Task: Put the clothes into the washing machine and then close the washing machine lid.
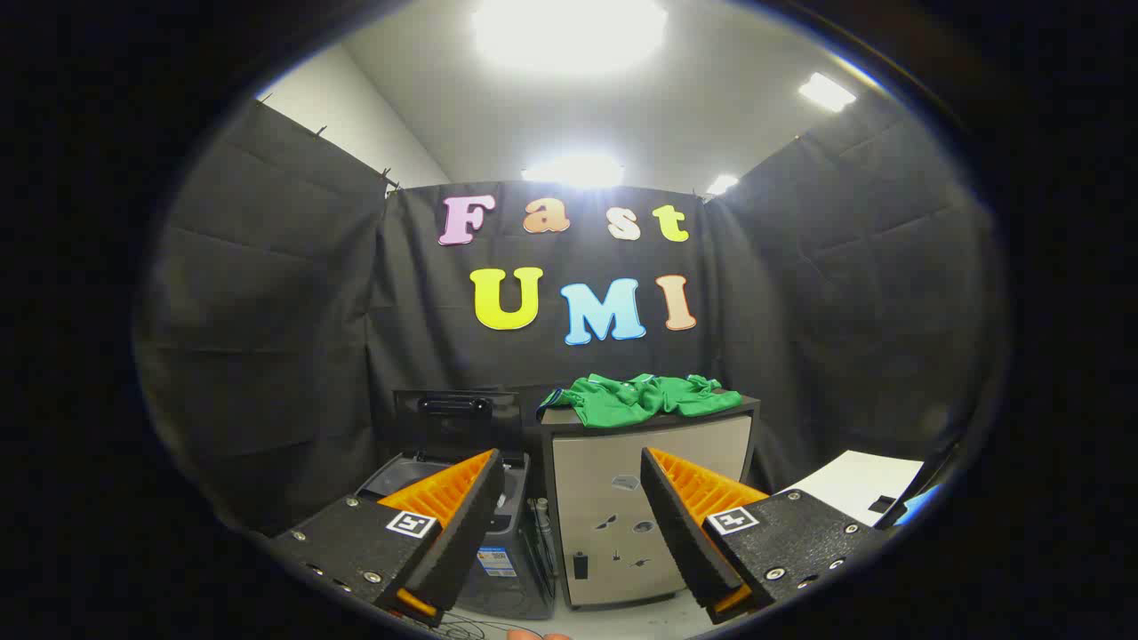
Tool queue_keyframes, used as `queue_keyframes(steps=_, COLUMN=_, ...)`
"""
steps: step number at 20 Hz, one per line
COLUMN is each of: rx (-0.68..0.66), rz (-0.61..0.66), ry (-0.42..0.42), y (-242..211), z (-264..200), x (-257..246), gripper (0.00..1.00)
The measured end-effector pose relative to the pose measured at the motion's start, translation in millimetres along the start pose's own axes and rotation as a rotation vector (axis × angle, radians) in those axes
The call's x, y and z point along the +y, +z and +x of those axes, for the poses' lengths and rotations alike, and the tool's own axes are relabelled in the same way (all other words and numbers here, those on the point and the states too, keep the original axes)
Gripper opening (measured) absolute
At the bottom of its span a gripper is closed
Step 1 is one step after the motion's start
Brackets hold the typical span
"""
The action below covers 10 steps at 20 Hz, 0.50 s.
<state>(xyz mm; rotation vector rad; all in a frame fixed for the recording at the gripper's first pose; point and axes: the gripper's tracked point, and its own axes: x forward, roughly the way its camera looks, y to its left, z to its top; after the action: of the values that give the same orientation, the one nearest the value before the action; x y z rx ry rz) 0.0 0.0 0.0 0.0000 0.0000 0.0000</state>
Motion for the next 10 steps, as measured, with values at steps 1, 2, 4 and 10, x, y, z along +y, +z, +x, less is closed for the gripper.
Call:
queue_keyframes(steps=1, rx=0.003, rz=0.000, ry=0.001, y=-1.6, z=0.2, x=-0.2, gripper=0.95)
queue_keyframes(steps=2, rx=0.004, rz=0.001, ry=0.003, y=-2.6, z=1.3, x=0.4, gripper=0.95)
queue_keyframes(steps=4, rx=0.006, rz=0.007, ry=0.004, y=-3.5, z=2.0, x=0.6, gripper=0.95)
queue_keyframes(steps=10, rx=0.005, rz=0.015, ry=0.011, y=-2.8, z=7.4, x=3.1, gripper=0.95)
